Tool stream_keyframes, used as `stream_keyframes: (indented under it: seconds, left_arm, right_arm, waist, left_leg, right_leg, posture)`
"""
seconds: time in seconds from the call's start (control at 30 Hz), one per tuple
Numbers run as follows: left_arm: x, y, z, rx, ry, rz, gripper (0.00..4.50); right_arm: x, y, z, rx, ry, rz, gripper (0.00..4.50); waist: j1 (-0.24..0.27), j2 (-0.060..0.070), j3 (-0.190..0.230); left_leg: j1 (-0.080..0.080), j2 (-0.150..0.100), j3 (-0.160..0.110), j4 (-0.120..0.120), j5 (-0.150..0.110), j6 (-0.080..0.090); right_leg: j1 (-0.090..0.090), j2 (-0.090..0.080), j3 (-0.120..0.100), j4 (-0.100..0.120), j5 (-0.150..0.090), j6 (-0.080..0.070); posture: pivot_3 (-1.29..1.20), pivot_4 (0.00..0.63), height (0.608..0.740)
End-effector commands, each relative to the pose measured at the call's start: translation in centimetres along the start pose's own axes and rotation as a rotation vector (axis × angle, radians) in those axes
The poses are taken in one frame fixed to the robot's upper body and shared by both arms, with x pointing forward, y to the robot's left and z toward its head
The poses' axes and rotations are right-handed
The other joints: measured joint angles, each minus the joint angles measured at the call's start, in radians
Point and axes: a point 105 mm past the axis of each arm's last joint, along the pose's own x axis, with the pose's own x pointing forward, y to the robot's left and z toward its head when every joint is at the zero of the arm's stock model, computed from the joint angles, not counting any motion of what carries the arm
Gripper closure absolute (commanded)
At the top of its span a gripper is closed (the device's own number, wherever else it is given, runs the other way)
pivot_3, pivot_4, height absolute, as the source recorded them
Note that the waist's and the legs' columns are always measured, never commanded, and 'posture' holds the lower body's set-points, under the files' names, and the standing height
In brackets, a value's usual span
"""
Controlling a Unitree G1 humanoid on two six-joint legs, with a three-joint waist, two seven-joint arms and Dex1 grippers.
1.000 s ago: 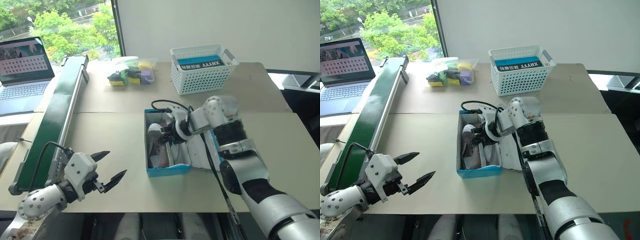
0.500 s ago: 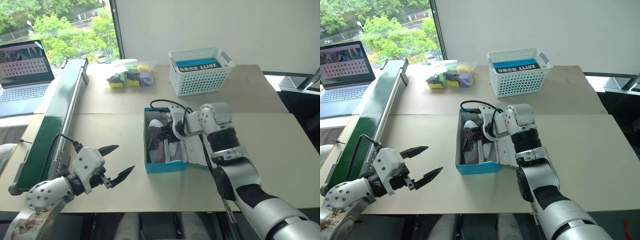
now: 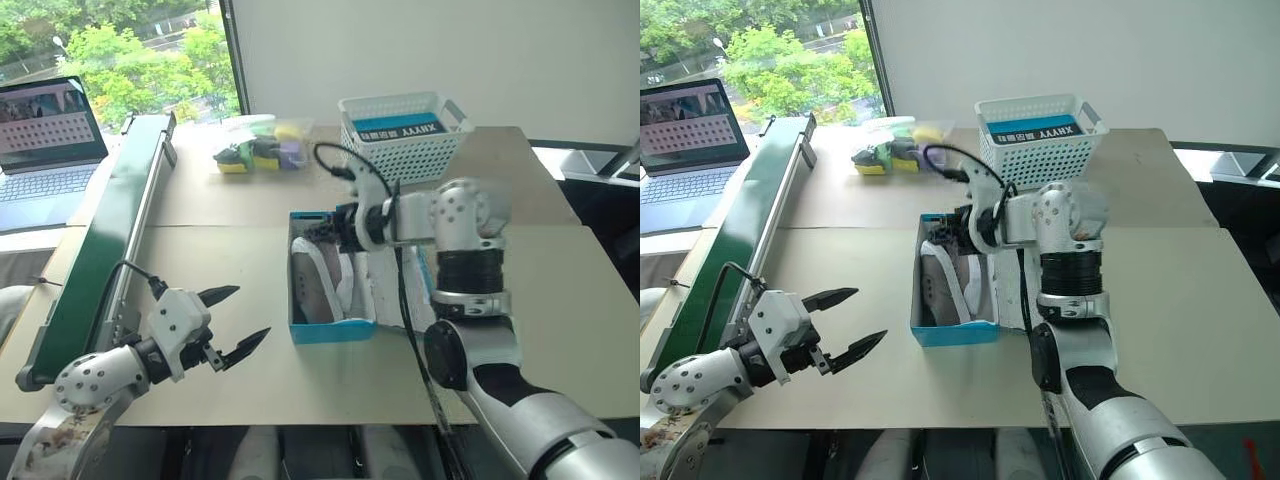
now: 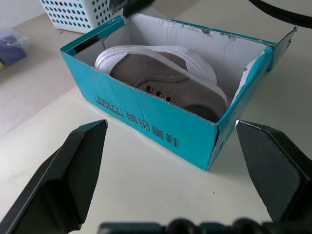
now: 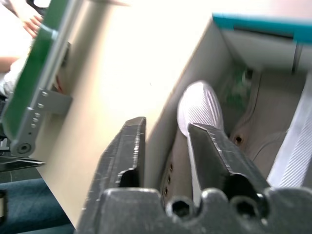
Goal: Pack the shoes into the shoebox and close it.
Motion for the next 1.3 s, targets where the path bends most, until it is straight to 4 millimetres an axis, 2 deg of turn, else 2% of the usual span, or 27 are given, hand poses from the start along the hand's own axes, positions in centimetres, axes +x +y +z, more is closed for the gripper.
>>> stream_keyframes:
  seconds: [0.03, 0.13, 0.17, 0.2, 0.27, 0.33, 0.37, 0.43, 0.5, 0.6, 0.63, 0.7, 0.77, 0.83, 0.93, 1.0, 1.07, 1.17, 1.23, 1.3]
  left_arm:
    - [0.3, 0.1, 0.6, 0.024, -0.016, -0.019, 0.0]
    - [0.5, 0.2, 0.5, 0.024, -0.014, -0.028, 0.0]
    - [0.5, 0.3, 0.4, 0.025, -0.012, -0.032, 0.0]
    - [0.6, 0.4, 0.4, 0.026, -0.011, -0.037, 0.0]
    - [0.7, 0.5, 0.4, 0.027, -0.011, -0.041, 0.0]
    - [0.7, 0.5, 0.4, 0.028, -0.011, -0.047, 0.0]
    - [0.7, 0.4, 0.4, 0.028, -0.012, -0.051, 0.0]
    - [0.9, 0.2, 0.4, 0.027, -0.013, -0.064, 0.0]
    - [1.0, 0.1, 0.4, 0.028, -0.013, -0.073, 0.0]
    - [1.0, 0.1, 0.5, 0.03, -0.015, -0.084, 0.0]
    - [1.1, 0.1, 0.6, 0.031, -0.015, -0.089, 0.0]
    - [1.2, 0.2, 0.6, 0.033, -0.015, -0.094, 0.0]
    - [1.2, 0.3, 0.7, 0.034, -0.015, -0.1, 0.0]
    - [1.3, 0.4, 0.8, 0.037, -0.015, -0.112, 0.0]
    - [1.6, 0.6, 0.9, 0.043, -0.015, -0.129, 0.0]
    - [1.8, 0.7, 1.1, 0.047, -0.018, -0.137, 0.0]
    - [1.9, 0.8, 1.1, 0.049, -0.02, -0.142, 0.0]
    - [2.3, 0.9, 1.4, 0.053, -0.028, -0.156, 0.0]
    - [2.6, 0.9, 1.5, 0.054, -0.033, -0.168, 0.0]
    - [2.7, 0.9, 1.6, 0.057, -0.032, -0.175, 0.0]
  right_arm:
    - [-3.1, 3.4, 1.0, -0.115, -0.045, 0.255, 4.46]
    - [-5.2, 3.4, -1.4, -0.203, 0.029, 0.337, 4.46]
    - [-6.2, 3.4, -3.1, -0.263, 0.085, 0.363, 4.46]
    - [-8.1, 3.2, -6.0, -0.336, 0.18, 0.406, 4.46]
    - [-10.5, 3.3, -10.4, -0.419, 0.354, 0.489, 4.46]
    - [-11.7, 2.8, -12.9, -0.415, 0.451, 0.52, 4.46]
    - [-12.0, 2.1, -14.0, -0.403, 0.493, 0.506, 4.46]
    - [-12.0, -0.9, -17.6, -0.408, 0.624, 0.38, 4.46]
    - [-12.0, -2.6, -19.7, -0.438, 0.692, 0.303, 4.46]
    - [-10.5, -5.5, -20.7, -0.395, 0.661, 0.112, 4.46]
    - [-9.8, -7.3, -21.1, -0.367, 0.633, -0.022, 4.46]
    - [-9.1, -9.7, -21.6, -0.334, 0.592, -0.21, 4.46]
    - [-8.5, -10.5, -21.3, -0.263, 0.51, -0.329, 4.46]
    - [-7.9, -10.6, -21.1, -0.138, 0.39, -0.419, 4.46]
    - [-8.3, -11.8, -21.1, 0.11, 0.198, -0.597, 4.46]
    - [-8.8, -12.2, -22.0, 0.276, 0.117, -0.675, 4.46]
    - [-8.8, -12.2, -22.7, 0.4, 0.047, -0.705, 4.46]
    - [-7.6, -11.7, -23.1, 0.719, -0.189, -0.638, 4.46]
    - [-6.3, -11.5, -22.8, 0.942, -0.363, -0.512, 4.46]
    - [-5.1, -11.0, -21.4, 1.056, -0.488, -0.342, 4.46]
  waist:
    - [0.001, 0.0, 0.0]
    - [0.005, 0.0, 0.0]
    - [0.005, 0.0, 0.0]
    - [0.009, -0.001, 0.0]
    - [0.028, 0.0, 0.001]
    - [0.025, 0.001, 0.002]
    - [0.014, 0.001, 0.002]
    - [0.002, 0.0, 0.001]
    - [0.001, -0.002, 0.002]
    - [0.0, -0.003, 0.001]
    - [0.001, -0.003, 0.001]
    - [0.006, -0.005, 0.0]
    - [0.015, -0.006, -0.001]
    - [0.016, -0.017, -0.007]
    - [0.015, -0.022, -0.01]
    - [0.016, -0.021, -0.01]
    - [0.018, -0.021, -0.01]
    - [0.025, -0.019, -0.011]
    - [0.029, -0.016, -0.011]
    - [0.031, -0.015, -0.011]
  left_leg:
    - [0.0, 0.0, 0.0, 0.0, 0.0, 0.0]
    - [0.0, 0.0, 0.0, 0.0, 0.0, 0.0]
    - [0.0, 0.0, 0.0, 0.0, 0.0, 0.0]
    - [0.0, 0.0, 0.0, 0.0, 0.0, 0.0]
    - [-0.002, -0.001, -0.001, 0.001, 0.0, 0.0]
    - [-0.002, -0.002, 0.0, 0.001, 0.0, 0.0]
    - [-0.002, -0.002, 0.001, 0.002, -0.001, 0.001]
    - [0.0, 0.0, 0.005, 0.002, -0.001, 0.001]
    - [0.008, 0.001, 0.005, 0.002, -0.001, 0.0]
    - [0.012, 0.001, 0.009, 0.002, -0.001, 0.0]
    - [0.013, 0.002, 0.01, 0.003, -0.001, 0.0]
    - [0.014, 0.002, 0.01, 0.003, -0.001, 0.0]
    - [0.012, 0.0, 0.01, 0.003, -0.001, 0.0]
    - [0.014, 0.001, 0.011, 0.001, -0.001, 0.0]
    - [0.016, 0.005, 0.011, 0.001, -0.002, -0.001]
    - [0.017, 0.006, 0.013, 0.002, -0.002, -0.001]
    - [0.018, 0.007, 0.015, 0.002, -0.002, -0.001]
    - [0.018, 0.011, 0.02, 0.002, -0.002, -0.001]
    - [0.017, 0.014, 0.021, 0.003, -0.002, -0.001]
    - [0.015, 0.015, 0.023, 0.004, -0.002, -0.001]
  right_leg:
    - [0.0, 0.0, 0.0, 0.0, 0.0, 0.0]
    - [0.0, 0.0, 0.0, 0.0, 0.0, 0.0]
    - [0.001, 0.0, 0.0, 0.0, 0.0, 0.0]
    - [0.001, 0.0, 0.0, -0.001, 0.0, 0.0]
    - [0.001, -0.002, -0.002, -0.002, -0.001, 0.002]
    - [0.001, -0.004, -0.002, -0.003, -0.003, 0.005]
    - [0.0, -0.003, -0.001, -0.002, -0.004, 0.006]
    - [0.001, -0.002, 0.002, -0.002, -0.005, 0.009]
    - [0.008, -0.001, 0.002, -0.002, -0.006, 0.009]
    - [0.011, -0.003, 0.003, -0.003, -0.009, 0.005]
    - [0.012, -0.002, 0.005, -0.003, -0.008, 0.006]
    - [0.013, -0.002, 0.006, -0.003, -0.006, 0.009]
    - [0.012, -0.002, 0.007, -0.003, -0.006, 0.01]
    - [0.014, -0.001, 0.008, -0.005, -0.006, 0.011]
    - [0.016, 0.002, 0.009, -0.008, -0.004, 0.01]
    - [0.016, 0.003, 0.011, -0.009, -0.002, 0.01]
    - [0.017, 0.004, 0.012, -0.01, -0.003, 0.008]
    - [0.017, 0.005, 0.014, -0.01, -0.003, 0.005]
    - [0.017, 0.009, 0.016, -0.014, -0.001, 0.004]
    - [0.015, 0.01, 0.019, -0.015, 0.0, 0.005]
  posture:
    - [0.0, 0.15, 0.734]
    - [0.0, 0.15, 0.734]
    - [0.0, 0.15, 0.734]
    - [0.0, 0.15, 0.734]
    - [0.0, 0.15, 0.734]
    - [0.0, 0.15, 0.734]
    - [0.0, 0.15, 0.734]
    - [0.0, 0.15, 0.734]
    - [0.0, 0.15, 0.734]
    - [0.0, 0.15, 0.734]
    - [0.0, 0.15, 0.734]
    - [0.0, 0.15, 0.734]
    - [0.0, 0.15, 0.734]
    - [0.0, 0.15, 0.734]
    - [0.0, 0.15, 0.734]
    - [0.0, 0.15, 0.734]
    - [0.0, 0.15, 0.734]
    - [0.0, 0.15, 0.734]
    - [0.0, 0.15, 0.734]
    - [0.0, 0.15, 0.734]
